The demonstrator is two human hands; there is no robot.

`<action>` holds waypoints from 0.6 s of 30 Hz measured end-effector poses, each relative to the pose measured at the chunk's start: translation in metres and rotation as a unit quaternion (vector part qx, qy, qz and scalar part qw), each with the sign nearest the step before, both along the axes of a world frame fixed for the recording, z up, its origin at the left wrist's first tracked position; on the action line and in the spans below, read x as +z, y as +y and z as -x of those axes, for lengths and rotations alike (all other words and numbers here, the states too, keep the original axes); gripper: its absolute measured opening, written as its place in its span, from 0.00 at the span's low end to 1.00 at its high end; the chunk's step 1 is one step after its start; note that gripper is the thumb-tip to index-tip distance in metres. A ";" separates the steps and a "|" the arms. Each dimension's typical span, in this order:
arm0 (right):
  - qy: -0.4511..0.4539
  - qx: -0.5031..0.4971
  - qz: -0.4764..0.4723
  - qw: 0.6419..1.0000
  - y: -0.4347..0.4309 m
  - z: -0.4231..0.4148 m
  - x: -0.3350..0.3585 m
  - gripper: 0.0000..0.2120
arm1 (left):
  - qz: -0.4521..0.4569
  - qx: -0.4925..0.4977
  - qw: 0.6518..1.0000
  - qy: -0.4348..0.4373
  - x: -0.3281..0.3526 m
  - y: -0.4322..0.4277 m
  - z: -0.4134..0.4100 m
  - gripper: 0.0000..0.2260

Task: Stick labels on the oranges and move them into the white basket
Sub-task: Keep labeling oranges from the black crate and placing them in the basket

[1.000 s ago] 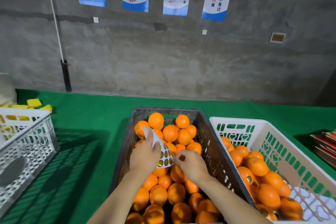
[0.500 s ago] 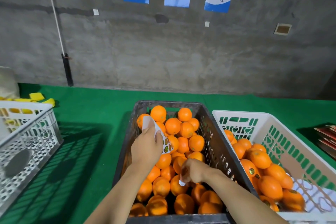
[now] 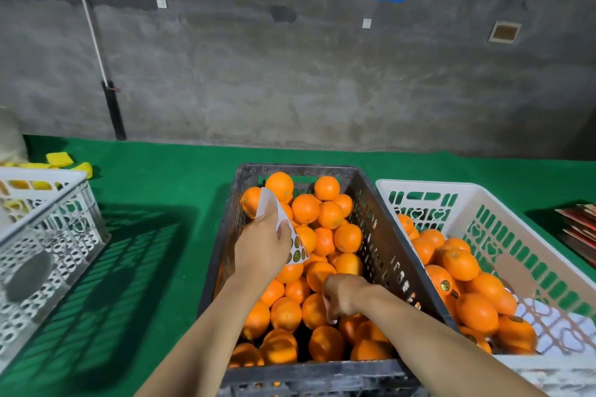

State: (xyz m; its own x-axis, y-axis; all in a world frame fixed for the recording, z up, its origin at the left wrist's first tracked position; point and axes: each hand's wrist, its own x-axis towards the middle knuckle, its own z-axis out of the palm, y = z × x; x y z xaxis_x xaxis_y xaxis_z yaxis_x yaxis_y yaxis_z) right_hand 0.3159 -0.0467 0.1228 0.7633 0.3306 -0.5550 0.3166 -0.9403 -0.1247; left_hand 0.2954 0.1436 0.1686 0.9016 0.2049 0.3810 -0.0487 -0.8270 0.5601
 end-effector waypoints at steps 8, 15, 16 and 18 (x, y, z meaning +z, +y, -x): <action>0.011 0.028 0.010 1.000 0.009 0.002 -0.014 0.07 | 0.001 -0.012 1.000 0.005 0.003 0.001 0.004 0.24; 0.044 0.023 0.021 0.999 0.005 0.005 -0.019 0.12 | 0.004 -0.018 1.000 0.009 0.004 0.000 0.005 0.16; 0.049 0.018 0.016 0.999 0.004 0.005 -0.019 0.12 | 0.005 -0.021 1.000 0.007 0.004 0.000 0.005 0.17; 0.056 0.016 0.006 0.998 0.003 0.006 -0.018 0.13 | 0.004 -0.026 1.000 0.008 0.004 0.000 0.005 0.16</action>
